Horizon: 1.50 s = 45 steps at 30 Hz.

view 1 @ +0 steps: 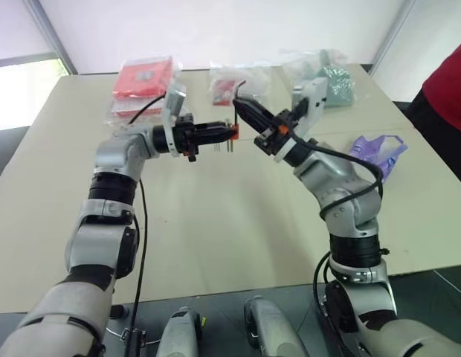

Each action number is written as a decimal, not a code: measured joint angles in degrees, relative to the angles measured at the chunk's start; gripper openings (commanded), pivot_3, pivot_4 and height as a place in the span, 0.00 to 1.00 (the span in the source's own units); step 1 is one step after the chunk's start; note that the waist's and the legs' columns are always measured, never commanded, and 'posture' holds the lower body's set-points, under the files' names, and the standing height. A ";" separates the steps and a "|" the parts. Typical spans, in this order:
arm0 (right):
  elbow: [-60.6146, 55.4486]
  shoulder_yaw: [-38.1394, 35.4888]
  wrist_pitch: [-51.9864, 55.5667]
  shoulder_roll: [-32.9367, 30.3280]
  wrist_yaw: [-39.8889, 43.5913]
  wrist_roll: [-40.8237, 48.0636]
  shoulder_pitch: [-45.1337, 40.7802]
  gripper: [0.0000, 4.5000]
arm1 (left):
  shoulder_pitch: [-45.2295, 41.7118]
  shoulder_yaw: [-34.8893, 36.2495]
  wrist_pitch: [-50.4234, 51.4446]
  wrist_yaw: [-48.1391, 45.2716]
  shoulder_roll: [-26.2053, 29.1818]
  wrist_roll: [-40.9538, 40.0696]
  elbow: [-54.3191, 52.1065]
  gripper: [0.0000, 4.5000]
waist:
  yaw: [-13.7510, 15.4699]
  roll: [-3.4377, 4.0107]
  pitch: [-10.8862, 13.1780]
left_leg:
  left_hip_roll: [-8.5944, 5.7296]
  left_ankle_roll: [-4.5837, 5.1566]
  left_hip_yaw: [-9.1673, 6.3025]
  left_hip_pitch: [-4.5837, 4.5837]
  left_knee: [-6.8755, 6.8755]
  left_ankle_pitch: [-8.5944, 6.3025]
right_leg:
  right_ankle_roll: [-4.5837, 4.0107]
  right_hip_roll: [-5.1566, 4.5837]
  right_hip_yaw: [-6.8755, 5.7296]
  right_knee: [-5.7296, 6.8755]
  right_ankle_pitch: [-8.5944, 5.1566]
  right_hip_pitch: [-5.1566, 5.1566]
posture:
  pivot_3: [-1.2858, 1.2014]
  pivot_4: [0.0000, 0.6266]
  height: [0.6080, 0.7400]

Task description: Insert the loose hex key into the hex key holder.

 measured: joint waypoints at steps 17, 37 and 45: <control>1.02 -0.05 0.76 0.00 -0.32 -0.04 0.00 0.93 | -0.23 0.70 -0.33 0.26 -0.03 -0.40 0.06 0.03 | 0.01 0.00 0.00 | 0.00 0.00 0.00 0.00 0.01 0.00 | 0.00 0.00 0.00 0.00 0.00 0.00 | 0.52 0.24 1.00; -9.13 6.91 -2.04 -23.64 18.58 -5.72 6.30 0.93 | 15.85 4.39 23.57 8.86 10.98 -4.11 -7.43 0.03 | -0.01 0.00 0.01 | 0.02 0.10 -0.05 0.02 0.14 -0.06 | 0.00 0.04 -0.02 0.06 -0.01 0.03 | 0.52 0.24 1.00; -8.58 8.76 -2.99 -18.66 17.69 -6.87 5.46 0.94 | 15.87 6.72 34.02 17.03 10.41 -5.63 -5.08 0.44 | 1.37 -0.01 0.00 | 0.01 0.09 -0.05 0.05 0.20 -0.05 | 0.00 0.02 -0.06 0.05 -0.01 0.11 | 0.52 0.24 1.00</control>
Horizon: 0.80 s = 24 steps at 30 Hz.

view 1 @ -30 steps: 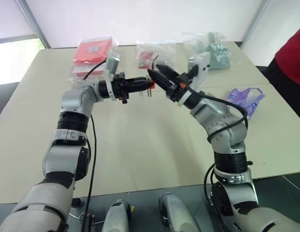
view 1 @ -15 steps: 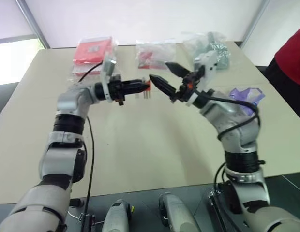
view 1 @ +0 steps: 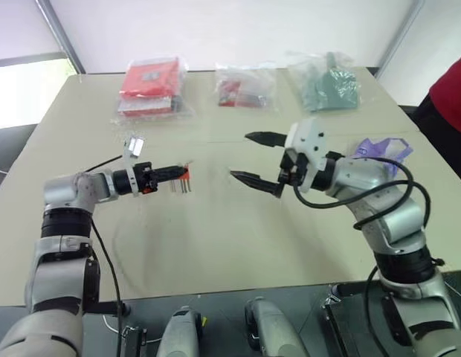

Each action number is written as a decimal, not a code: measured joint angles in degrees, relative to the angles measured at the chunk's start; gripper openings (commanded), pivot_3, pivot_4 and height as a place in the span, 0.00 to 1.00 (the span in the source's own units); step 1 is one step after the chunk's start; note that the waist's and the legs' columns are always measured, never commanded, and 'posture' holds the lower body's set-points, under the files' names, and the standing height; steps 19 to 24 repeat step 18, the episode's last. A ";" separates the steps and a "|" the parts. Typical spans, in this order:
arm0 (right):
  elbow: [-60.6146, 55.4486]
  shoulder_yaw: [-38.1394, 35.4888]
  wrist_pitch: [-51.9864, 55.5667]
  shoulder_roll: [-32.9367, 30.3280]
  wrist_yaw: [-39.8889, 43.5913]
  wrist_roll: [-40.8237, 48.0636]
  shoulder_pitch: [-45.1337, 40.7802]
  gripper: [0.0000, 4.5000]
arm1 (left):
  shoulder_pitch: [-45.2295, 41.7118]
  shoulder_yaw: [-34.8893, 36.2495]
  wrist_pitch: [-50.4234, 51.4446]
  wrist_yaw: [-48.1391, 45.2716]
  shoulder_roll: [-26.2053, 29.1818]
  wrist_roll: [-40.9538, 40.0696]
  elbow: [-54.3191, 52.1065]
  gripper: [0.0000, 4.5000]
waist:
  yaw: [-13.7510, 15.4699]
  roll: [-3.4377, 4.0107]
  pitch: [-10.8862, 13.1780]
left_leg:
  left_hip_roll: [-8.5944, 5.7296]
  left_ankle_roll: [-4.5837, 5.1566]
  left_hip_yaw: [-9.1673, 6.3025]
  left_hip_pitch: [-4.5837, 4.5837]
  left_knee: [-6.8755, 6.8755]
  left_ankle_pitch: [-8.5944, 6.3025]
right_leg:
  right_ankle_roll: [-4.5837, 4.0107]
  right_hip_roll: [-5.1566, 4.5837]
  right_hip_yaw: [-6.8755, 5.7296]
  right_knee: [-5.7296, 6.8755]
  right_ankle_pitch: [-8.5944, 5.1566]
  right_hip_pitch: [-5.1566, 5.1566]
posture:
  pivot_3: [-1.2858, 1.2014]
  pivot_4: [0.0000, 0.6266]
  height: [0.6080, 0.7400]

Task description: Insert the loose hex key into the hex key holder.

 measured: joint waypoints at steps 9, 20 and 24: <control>-0.14 0.12 0.02 1.55 -1.35 -0.32 0.66 0.94 | 0.11 -2.37 -20.05 8.07 1.67 9.11 8.77 0.89 | -0.16 -0.02 -0.02 | 0.00 -0.01 0.05 0.42 -0.09 0.00 | -0.04 -0.03 0.02 0.00 0.00 0.37 | 0.52 0.24 1.00; -0.97 -1.34 0.37 -1.57 -1.41 -0.54 3.69 0.94 | 6.00 -8.12 -43.38 8.96 9.99 22.03 6.91 0.89 | 0.15 -0.02 -0.02 | 0.00 -0.01 0.14 0.45 -0.17 0.00 | -0.04 -0.09 0.05 -0.08 0.00 0.41 | 0.52 0.24 1.00; -0.97 -1.34 0.37 -1.57 -1.41 -0.54 3.69 0.94 | 6.00 -8.12 -43.38 8.96 9.99 22.03 6.91 0.89 | 0.15 -0.02 -0.02 | 0.00 -0.01 0.14 0.45 -0.17 0.00 | -0.04 -0.09 0.05 -0.08 0.00 0.41 | 0.52 0.24 1.00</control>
